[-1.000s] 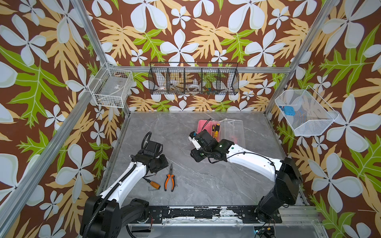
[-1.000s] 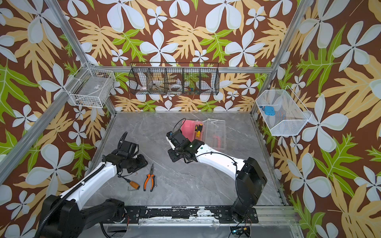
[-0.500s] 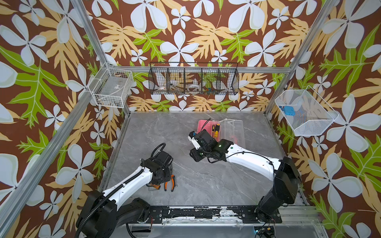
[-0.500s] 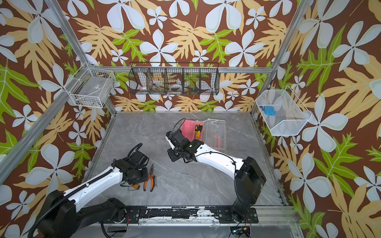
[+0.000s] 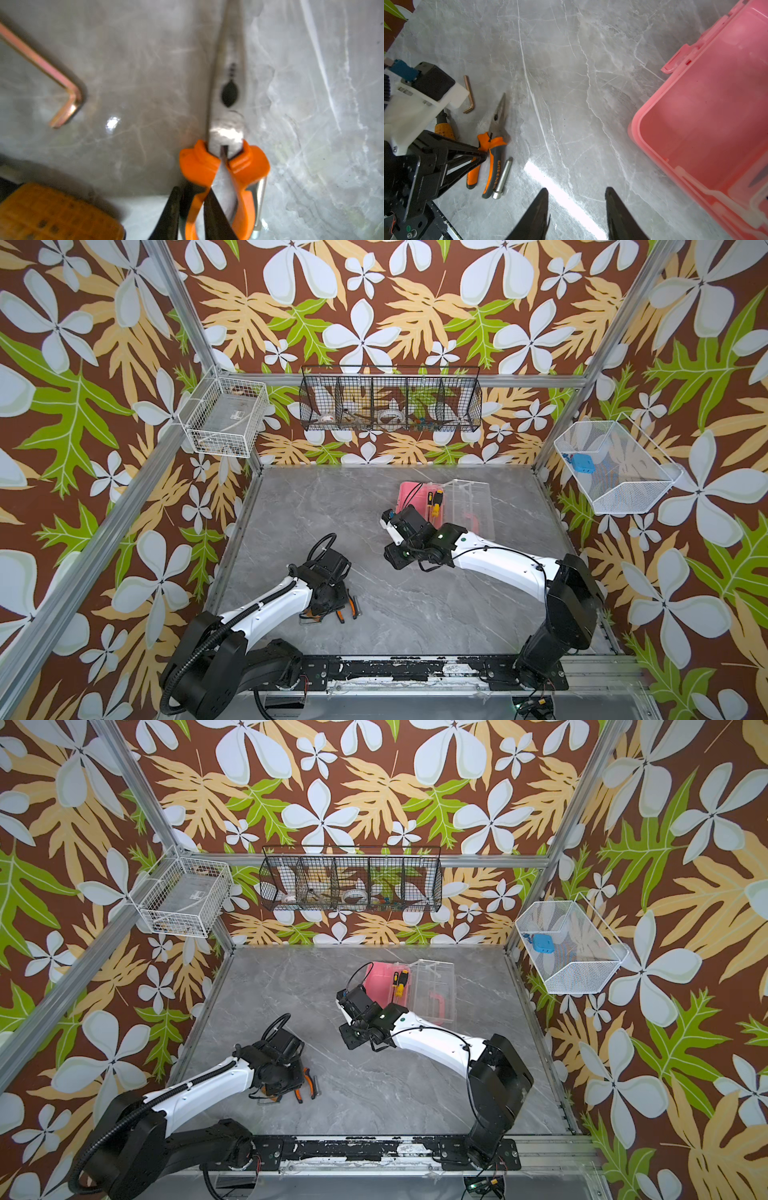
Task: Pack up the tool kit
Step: 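Grasp the orange-handled pliers with the left gripper while the right gripper withdraws, then lift the pliers with the left gripper while the right grasps the bolt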
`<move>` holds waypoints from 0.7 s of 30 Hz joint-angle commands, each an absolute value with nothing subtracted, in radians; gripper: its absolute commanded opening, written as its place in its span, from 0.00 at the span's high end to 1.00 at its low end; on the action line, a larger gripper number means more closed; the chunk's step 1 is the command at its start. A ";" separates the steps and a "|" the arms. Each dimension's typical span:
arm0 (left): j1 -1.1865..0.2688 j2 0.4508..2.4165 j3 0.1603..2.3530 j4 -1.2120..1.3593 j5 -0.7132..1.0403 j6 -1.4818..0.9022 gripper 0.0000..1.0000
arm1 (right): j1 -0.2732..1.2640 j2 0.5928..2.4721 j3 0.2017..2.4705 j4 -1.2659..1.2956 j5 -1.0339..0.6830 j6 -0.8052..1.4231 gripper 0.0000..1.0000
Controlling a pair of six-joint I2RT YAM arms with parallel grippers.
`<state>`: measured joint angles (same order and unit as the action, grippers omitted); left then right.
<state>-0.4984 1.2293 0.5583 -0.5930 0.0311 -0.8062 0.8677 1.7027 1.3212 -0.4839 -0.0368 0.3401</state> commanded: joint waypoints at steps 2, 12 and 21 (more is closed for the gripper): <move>-0.498 1.275 0.567 -0.569 -0.020 -0.800 0.84 | 0.862 1.698 1.308 -0.485 -0.011 0.348 0.55; -0.497 1.298 0.674 -0.630 -0.081 -0.746 1.00 | 0.826 1.667 1.257 -0.470 -0.008 0.355 0.54; -0.492 1.266 0.941 -0.754 -0.180 -0.648 1.00 | 0.809 1.694 1.259 -0.513 -0.029 0.226 0.43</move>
<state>-0.4984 1.2728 0.8883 -0.7025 -0.1150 -0.6987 0.7895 1.6737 1.2522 -0.4816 -0.0265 0.3069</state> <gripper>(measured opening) 0.164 0.559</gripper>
